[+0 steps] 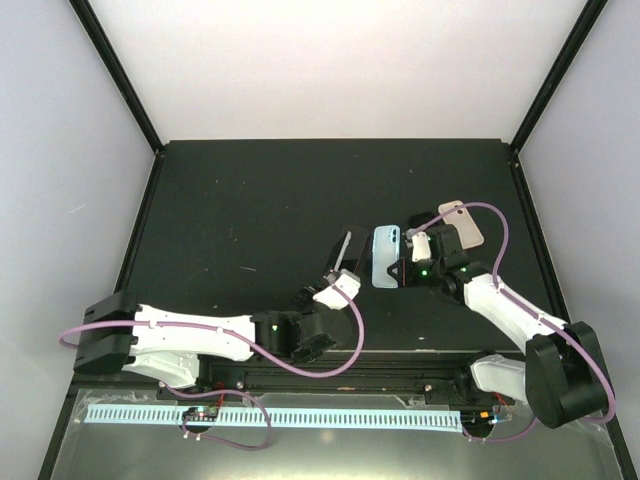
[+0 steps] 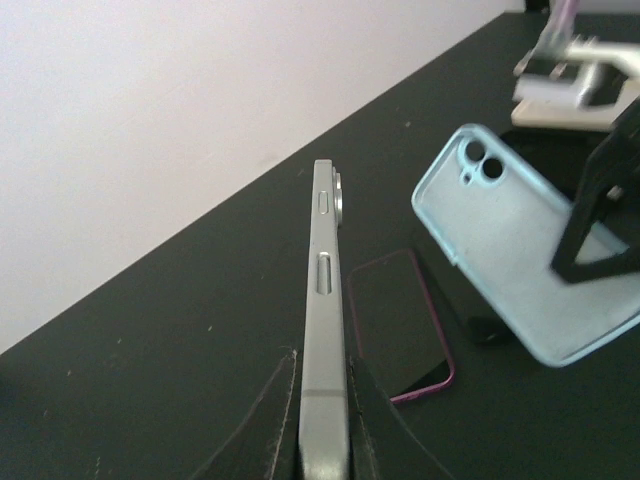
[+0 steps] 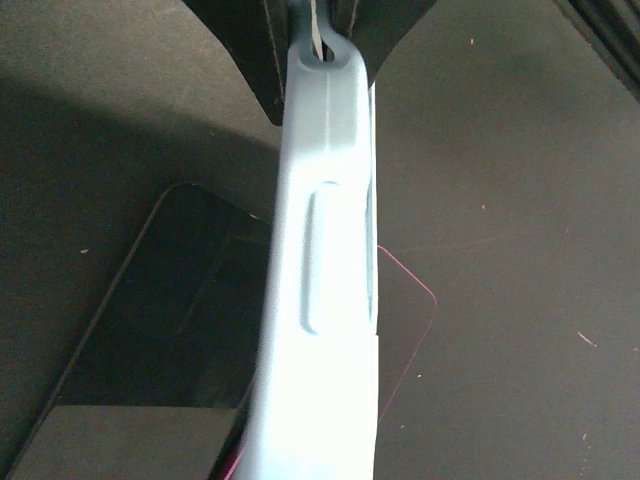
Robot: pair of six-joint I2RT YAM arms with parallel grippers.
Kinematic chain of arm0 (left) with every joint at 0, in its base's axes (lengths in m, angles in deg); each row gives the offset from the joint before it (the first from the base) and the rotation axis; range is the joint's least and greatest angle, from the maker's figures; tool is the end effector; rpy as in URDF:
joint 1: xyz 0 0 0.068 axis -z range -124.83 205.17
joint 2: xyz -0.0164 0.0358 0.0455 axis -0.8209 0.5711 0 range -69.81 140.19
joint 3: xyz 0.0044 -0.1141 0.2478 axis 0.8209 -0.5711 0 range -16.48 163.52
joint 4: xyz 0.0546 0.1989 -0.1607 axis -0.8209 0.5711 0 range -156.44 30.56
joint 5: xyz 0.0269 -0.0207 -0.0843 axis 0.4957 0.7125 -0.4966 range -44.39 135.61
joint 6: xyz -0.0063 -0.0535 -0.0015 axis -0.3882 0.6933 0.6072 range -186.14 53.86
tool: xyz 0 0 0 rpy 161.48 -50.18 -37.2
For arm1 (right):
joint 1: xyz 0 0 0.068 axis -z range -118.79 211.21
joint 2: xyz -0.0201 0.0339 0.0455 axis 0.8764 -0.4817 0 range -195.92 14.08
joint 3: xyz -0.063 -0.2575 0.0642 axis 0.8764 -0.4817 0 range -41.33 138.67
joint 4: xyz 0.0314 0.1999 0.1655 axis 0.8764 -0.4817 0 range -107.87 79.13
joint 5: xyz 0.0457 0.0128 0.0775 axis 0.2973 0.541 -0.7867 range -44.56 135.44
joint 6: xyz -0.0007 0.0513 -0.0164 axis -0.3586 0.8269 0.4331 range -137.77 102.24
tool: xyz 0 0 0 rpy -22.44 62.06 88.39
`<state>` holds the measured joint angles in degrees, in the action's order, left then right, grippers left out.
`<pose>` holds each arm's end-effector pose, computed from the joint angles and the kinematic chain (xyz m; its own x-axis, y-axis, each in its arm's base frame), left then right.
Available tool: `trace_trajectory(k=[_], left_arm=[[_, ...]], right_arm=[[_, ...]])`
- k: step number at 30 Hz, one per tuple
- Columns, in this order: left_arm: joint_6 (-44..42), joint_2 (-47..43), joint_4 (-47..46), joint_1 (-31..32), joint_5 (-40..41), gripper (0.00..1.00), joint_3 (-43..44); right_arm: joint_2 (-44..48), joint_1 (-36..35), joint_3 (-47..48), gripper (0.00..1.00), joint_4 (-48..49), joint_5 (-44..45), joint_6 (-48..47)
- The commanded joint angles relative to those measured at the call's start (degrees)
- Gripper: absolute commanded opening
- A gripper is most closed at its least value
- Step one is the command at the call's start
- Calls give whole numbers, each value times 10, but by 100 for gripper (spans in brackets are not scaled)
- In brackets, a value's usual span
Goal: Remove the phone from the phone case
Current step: Remove the phone case from the phone, then place the phone at the center of the board.
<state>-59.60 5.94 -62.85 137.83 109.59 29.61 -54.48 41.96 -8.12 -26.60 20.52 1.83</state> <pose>0.0665 -0.2662 0.2511 -0.1082 0.4490 -0.8870 0.3287 0.8582 0.3943 0.2073 0.0882 0.1837 -0.8761 0.0163 -0.4818 -0.2707 0.8104 0.5196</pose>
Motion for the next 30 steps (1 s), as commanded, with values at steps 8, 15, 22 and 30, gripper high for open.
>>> trace_trajectory(k=[8,15,22,30], left_arm=[[-165,89,-34,-47,65,2,-56],[-188,169,-39,-91,31,2,-47],[-246,228,-97,-124,6,3,-52],[-297,282,-141,-184,-37,12,-23]], right_arm=[[34,26,15,1,16,25,-11],[42,49,15,1,15,9,-8],[42,57,17,1,14,-4,-6],[40,62,19,1,13,-7,-6]])
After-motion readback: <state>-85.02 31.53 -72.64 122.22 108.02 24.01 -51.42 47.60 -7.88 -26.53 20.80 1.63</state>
